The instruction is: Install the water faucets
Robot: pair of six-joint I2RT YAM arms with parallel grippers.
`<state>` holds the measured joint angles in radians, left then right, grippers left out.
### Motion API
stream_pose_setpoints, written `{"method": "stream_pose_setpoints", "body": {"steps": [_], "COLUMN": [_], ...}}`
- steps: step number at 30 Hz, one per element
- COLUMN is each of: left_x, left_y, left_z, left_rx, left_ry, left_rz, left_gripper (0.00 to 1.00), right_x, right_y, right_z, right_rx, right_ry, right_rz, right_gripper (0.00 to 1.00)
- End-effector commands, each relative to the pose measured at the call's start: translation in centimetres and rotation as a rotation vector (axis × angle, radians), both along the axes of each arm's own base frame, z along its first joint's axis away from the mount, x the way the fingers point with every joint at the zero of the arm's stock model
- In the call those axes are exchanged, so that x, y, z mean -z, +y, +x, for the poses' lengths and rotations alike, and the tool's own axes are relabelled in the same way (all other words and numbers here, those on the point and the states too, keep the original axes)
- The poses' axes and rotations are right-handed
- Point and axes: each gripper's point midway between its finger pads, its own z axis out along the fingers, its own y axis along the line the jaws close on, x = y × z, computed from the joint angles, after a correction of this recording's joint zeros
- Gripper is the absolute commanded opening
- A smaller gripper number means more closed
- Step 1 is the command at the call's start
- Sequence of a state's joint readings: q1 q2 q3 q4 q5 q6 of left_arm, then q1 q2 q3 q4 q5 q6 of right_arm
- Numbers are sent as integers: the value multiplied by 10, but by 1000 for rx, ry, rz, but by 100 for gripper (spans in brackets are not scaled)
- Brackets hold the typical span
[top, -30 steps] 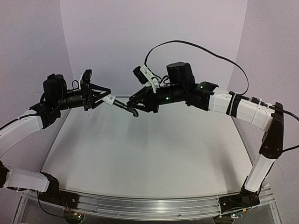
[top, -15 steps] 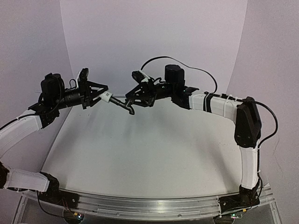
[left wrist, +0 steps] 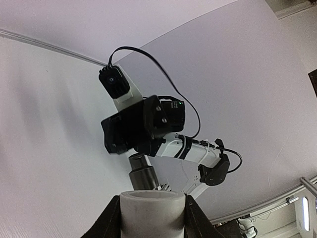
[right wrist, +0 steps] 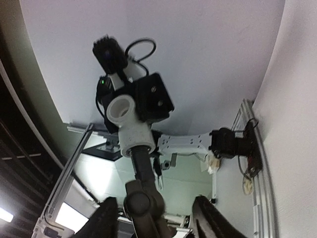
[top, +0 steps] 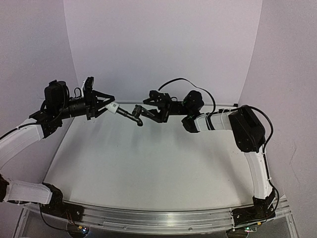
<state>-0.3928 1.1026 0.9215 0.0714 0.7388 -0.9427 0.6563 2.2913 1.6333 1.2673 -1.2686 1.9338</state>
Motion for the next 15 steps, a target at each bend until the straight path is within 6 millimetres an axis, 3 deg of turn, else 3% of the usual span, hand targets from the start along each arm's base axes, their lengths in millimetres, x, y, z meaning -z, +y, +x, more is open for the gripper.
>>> {"method": "stream_pose_setpoints", "body": {"steps": [1,5,8,11,13,15], "left_x": [-51,-50,-50,-51,-50,-50], "left_y": [6,6,6,6,6,5], "left_z": [-5,0,1,2,2,3], "left_rx": [-19,-33,-35,-33,-31,-29], "left_ry": [-179,-164,-166,-166,-164,-165], "left_rz": [-55,-53,-53,-52,-49,-46], "left_gripper": [0,0,0,0,0,0], "right_x": [-35,-28,-10,-3,-7,0], "right_y": [-54,-73,-91,-102,-101,-97], "right_z": [42,42,47,52,60,58], "right_rx": [171,217,287,369,487,592], "right_ry": [2,-43,-58,-151,-344,-682], "right_rz": [87,66,15,-61,-180,-450], "right_gripper": [71,84,88,91,93,96]}}
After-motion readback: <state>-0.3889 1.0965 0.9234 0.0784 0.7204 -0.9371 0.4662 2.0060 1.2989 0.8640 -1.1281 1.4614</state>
